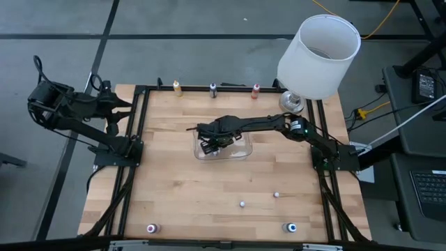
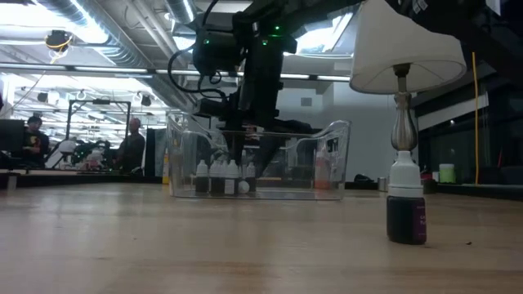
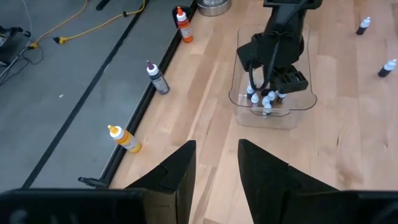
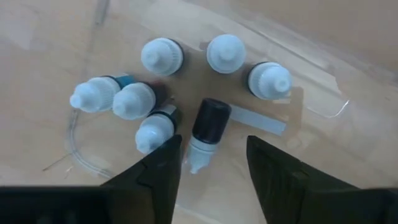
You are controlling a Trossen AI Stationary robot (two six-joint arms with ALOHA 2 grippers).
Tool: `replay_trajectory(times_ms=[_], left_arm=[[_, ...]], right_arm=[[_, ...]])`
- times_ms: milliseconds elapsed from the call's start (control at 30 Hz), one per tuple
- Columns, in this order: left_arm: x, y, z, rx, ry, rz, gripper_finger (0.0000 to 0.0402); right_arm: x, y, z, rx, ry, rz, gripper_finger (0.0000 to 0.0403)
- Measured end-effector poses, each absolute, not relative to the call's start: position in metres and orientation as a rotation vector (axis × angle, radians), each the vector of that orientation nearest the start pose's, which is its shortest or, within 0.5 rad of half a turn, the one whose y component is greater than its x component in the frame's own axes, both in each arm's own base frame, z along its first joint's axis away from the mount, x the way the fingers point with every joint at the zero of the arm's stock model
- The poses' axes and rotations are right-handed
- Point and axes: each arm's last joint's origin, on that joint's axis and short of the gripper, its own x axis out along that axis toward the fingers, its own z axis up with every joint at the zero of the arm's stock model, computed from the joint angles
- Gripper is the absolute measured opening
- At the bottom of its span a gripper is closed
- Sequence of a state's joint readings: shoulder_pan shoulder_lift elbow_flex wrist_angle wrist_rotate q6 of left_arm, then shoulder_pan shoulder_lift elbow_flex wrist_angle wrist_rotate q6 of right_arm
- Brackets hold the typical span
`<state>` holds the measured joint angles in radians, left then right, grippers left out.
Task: Pick & Place food coloring
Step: Put the pink food coloring bottle into the transparent bin
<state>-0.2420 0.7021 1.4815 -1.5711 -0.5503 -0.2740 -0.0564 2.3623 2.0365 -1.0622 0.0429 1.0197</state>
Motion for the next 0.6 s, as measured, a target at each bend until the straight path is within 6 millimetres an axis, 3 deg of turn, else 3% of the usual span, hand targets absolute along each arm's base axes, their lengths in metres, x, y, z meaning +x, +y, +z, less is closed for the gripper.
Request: replay_trajectory(times_ms=[200, 333, 600], left_arm=[[0.019, 0.011, 0.423, 0.047, 0.684, 0.388, 0.0116], [0.019, 0.011, 0.423, 0.047, 0.684, 0.388, 0.0116], [0.019, 0.011, 0.423, 0.047, 0.684, 0.388, 0.0116]], right_arm=[[0.476, -0.028, 0.171, 0.849, 1.220, -0.782, 0.0205], [0.477, -0.028, 0.159, 0.849, 1.251, -0.785, 0.0206], [0.478, -0.027, 0.157, 0.848, 1.259, -0.785, 0.0206]])
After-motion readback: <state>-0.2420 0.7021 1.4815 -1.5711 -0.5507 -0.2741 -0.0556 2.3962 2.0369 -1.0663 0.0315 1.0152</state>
